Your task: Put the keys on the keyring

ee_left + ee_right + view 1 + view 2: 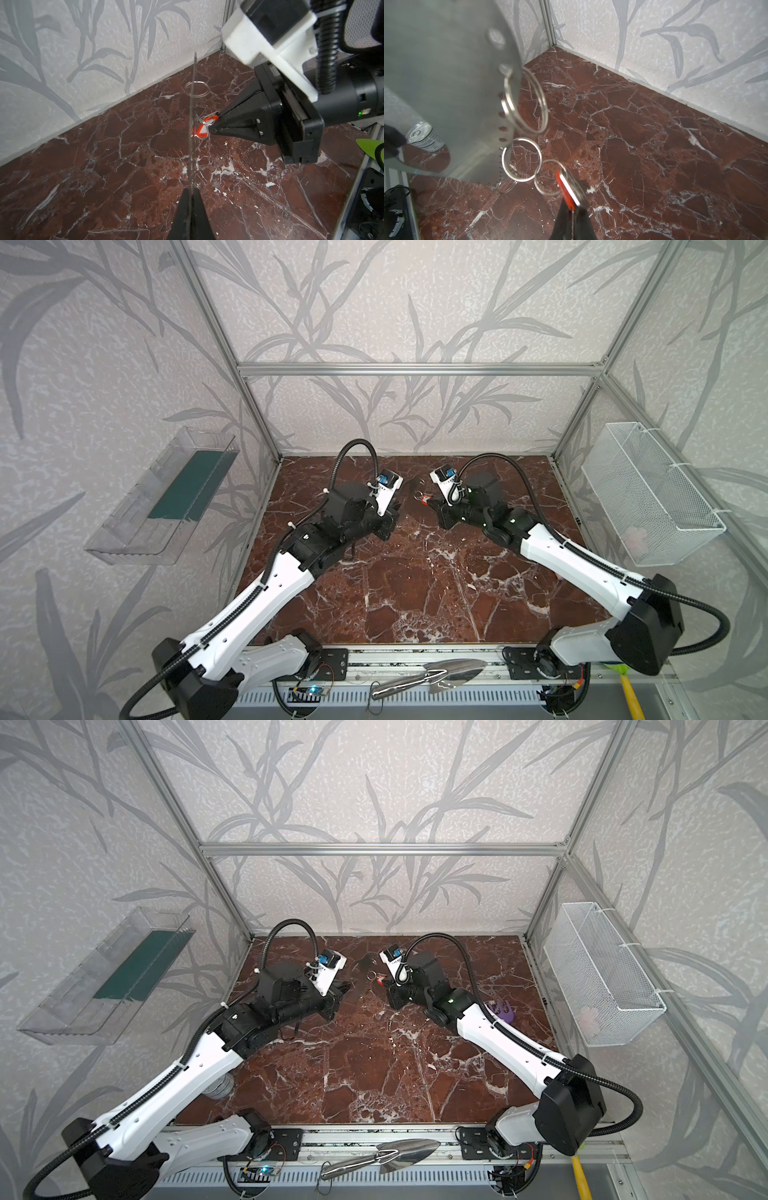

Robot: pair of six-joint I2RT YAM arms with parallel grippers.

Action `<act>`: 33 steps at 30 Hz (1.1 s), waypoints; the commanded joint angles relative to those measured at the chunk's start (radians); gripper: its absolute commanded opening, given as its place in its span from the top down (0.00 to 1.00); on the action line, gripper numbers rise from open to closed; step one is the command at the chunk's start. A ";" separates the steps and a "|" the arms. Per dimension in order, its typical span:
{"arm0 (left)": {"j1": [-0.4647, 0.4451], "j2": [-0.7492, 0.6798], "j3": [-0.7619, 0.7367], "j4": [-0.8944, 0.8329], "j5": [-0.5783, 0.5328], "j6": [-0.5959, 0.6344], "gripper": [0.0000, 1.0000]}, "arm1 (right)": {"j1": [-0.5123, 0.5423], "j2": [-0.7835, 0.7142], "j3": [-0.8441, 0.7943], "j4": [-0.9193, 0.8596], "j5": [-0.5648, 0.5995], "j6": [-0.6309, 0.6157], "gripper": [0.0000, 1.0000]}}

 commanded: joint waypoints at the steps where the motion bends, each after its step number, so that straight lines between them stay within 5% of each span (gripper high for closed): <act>1: 0.044 0.012 0.050 -0.069 0.006 -0.078 1.00 | -0.039 0.030 -0.038 -0.023 0.053 0.019 1.00; 7: 0.068 0.084 0.086 -0.086 0.059 -0.110 1.00 | -0.042 0.098 -0.063 0.035 -0.004 0.022 1.00; 14: 0.077 0.228 0.270 -0.299 0.084 -0.145 1.00 | -0.042 0.173 -0.094 0.124 -0.056 0.056 1.00; 17: 0.078 0.281 0.331 -0.361 0.092 -0.144 1.00 | -0.042 0.173 -0.100 0.123 -0.054 0.058 0.85; 21: 0.080 0.341 0.402 -0.440 0.073 -0.131 1.00 | -0.052 0.130 -0.134 0.100 -0.038 0.058 0.72; 28: 0.081 0.452 0.473 -0.474 0.027 -0.176 1.00 | -0.103 -0.015 -0.214 0.055 0.008 0.074 0.69; 33: 0.076 0.538 0.485 -0.378 0.096 -0.241 1.00 | -0.173 -0.145 -0.275 0.035 0.030 0.124 0.68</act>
